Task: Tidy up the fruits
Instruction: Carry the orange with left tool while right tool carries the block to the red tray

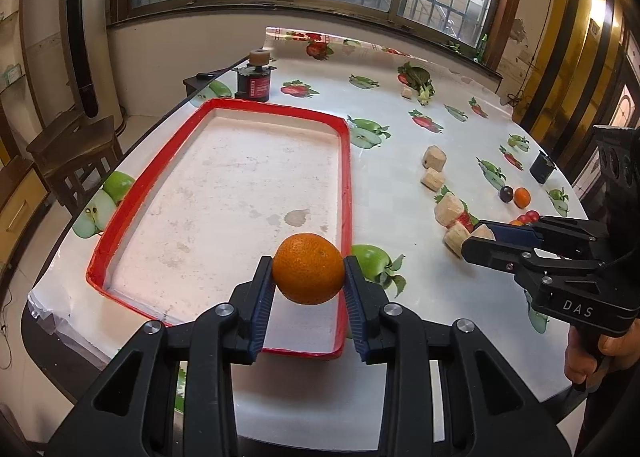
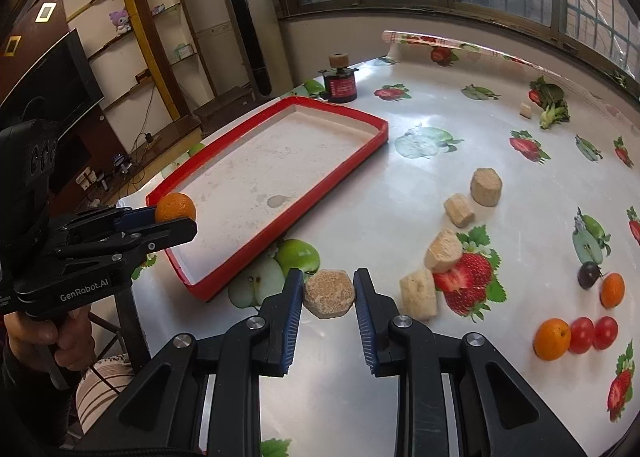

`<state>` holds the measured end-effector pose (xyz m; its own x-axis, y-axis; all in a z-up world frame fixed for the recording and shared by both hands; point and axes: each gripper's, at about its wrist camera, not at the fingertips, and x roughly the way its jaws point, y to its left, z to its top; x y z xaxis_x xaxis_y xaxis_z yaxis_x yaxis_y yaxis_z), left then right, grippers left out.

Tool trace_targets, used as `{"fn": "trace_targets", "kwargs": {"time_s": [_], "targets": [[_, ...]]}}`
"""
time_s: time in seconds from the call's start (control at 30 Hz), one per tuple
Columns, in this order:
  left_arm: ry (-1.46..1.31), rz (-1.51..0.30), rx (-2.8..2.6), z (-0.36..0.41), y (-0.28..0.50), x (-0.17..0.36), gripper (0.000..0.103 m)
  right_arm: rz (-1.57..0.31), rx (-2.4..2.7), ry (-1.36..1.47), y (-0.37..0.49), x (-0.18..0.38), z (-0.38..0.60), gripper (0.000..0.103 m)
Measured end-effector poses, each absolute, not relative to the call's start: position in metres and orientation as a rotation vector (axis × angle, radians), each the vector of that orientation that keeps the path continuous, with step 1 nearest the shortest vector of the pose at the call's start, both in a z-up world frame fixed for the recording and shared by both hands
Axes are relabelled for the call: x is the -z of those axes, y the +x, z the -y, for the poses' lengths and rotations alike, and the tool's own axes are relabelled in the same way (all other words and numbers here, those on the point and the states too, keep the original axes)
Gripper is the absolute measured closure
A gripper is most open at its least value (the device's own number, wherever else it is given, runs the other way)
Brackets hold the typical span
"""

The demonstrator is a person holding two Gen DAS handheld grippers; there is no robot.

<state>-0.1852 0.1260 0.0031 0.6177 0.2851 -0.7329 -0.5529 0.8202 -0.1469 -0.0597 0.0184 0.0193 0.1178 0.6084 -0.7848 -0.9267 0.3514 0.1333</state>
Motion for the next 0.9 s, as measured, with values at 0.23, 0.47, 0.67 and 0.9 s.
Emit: {"fn": "trace_targets", "kwargs": {"time_s": [0.23, 0.47, 0.67, 0.9], "targets": [[-0.408, -0.757, -0.533, -0.147, -0.198, 0.0, 0.071, -0.872, -1.227, -0.467, -0.076, -0.019, -0.046, 0.077], [-0.422, -0.766, -0.582, -0.176, -0.21, 0.006, 0.071, -0.876, -1.279, -0.471, -0.089, -0.018, -0.075, 0.077], [-0.455, -0.788, -0.603, -0.2, -0.217, 0.015, 0.071, -0.887, -1.319, -0.484, -0.099, -0.01, -0.11, 0.077], [-0.475, -0.824, -0.613, -0.215, -0.215, 0.028, 0.071, -0.936, -1.355, -0.538, -0.11, 0.016, -0.149, 0.077]]}}
